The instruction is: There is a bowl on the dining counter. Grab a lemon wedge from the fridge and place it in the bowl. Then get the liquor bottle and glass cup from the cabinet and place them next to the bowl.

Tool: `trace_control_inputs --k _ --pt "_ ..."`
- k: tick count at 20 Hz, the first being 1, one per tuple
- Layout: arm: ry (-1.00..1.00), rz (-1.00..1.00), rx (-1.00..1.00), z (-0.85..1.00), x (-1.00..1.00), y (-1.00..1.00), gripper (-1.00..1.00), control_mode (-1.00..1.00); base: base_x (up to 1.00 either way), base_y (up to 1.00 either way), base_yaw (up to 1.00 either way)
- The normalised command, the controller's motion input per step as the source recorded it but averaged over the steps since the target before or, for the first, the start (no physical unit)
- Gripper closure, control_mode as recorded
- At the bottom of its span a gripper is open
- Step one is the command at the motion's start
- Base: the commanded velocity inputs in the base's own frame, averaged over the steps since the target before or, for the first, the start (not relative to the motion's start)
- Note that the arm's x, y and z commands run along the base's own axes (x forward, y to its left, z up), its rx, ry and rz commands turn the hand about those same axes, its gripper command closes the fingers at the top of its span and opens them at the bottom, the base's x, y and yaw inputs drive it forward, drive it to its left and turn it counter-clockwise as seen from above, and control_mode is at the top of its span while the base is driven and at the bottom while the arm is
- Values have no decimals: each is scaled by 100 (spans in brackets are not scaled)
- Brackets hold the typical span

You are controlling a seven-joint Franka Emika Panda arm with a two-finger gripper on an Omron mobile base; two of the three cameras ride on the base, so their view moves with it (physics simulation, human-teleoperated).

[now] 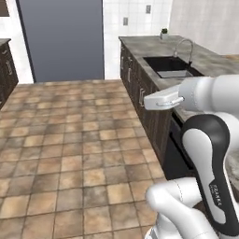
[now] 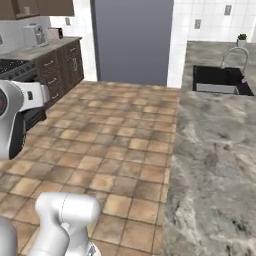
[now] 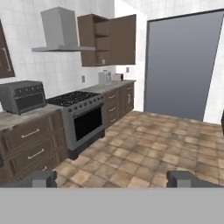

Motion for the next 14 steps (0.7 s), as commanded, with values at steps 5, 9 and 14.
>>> trace_control_inputs --k 5,9,14 --pt "0 0 0 0 0 0 -100 100 100 55 -24" --pt "0 0 0 0 0 0 -100 100 100 61 -17" --pt "0 0 0 0 0 0 -100 100 100 39 3"
